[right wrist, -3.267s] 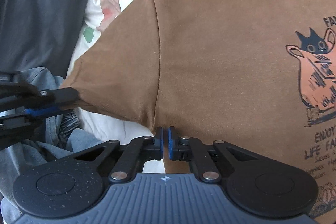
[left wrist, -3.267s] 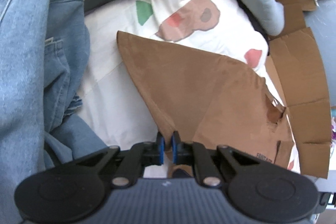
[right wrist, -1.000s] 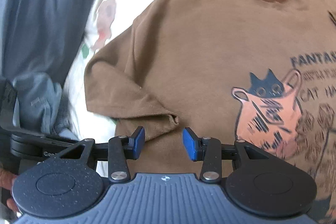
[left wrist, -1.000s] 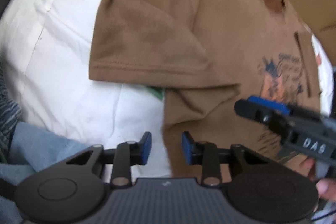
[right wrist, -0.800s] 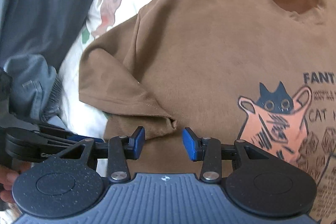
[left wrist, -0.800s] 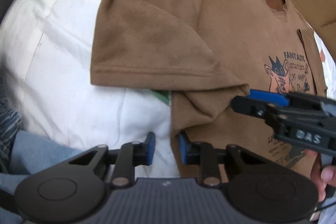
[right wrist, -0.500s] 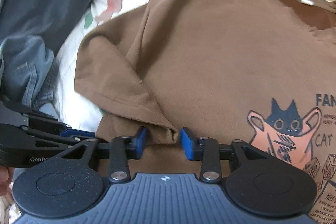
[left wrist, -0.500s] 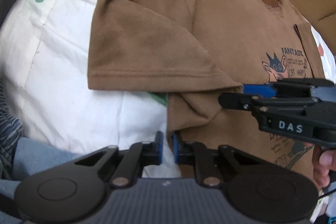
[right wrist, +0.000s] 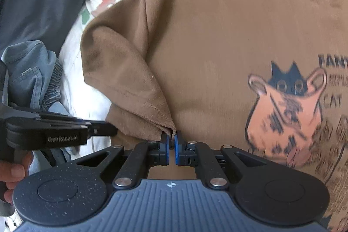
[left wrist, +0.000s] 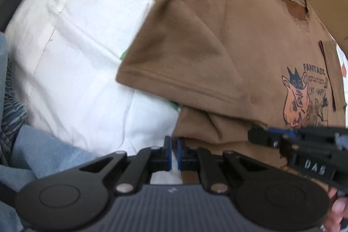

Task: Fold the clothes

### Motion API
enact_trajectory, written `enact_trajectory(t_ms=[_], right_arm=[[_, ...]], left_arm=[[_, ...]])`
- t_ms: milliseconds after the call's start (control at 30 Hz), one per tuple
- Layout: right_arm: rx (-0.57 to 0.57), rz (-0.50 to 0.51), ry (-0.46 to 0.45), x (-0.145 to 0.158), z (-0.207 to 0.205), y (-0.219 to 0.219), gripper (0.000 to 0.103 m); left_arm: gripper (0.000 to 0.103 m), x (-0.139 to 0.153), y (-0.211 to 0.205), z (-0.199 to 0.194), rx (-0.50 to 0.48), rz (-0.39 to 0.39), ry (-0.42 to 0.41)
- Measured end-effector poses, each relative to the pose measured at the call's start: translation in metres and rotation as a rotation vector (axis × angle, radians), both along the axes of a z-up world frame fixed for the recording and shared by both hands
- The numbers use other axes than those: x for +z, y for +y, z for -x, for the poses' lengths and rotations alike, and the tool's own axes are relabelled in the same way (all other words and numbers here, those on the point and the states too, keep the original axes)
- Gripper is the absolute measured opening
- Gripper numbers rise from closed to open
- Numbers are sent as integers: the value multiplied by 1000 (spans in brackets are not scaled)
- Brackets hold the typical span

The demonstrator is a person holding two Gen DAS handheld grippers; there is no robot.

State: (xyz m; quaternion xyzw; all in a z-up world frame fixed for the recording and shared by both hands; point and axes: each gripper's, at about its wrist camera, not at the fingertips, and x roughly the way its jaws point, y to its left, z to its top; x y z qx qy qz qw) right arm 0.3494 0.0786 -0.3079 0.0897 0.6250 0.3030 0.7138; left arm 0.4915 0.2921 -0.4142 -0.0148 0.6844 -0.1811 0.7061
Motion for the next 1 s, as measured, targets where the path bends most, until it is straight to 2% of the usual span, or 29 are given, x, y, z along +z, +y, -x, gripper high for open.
enact_trajectory(t_ms=[233,333,400,500,667,767,1000], right_arm=[[-64,18,68,-11,16,-2,3],[-73,27,64,-6,16,-6,6],[-78,33,58,-2,16,-10,6],[-85,42,50,4,15,-15,6],[-96,56,36,13,14,-24,6],[-103,65,24,19,14,-28,6],[-121,39,-41,27,14,-25,6]], left_arm=[[5,3,10,-3,24,-9,14],[4,7,15,-4,28,-41,17],[5,14,23,-6,39,-33,13],[6,27,37,-13,48,-30,-12],[15,49,52,-36,34,-11,-77],[22,52,31,-39,25,7,-94],[23,30,-11,-40,-67,16,-113]])
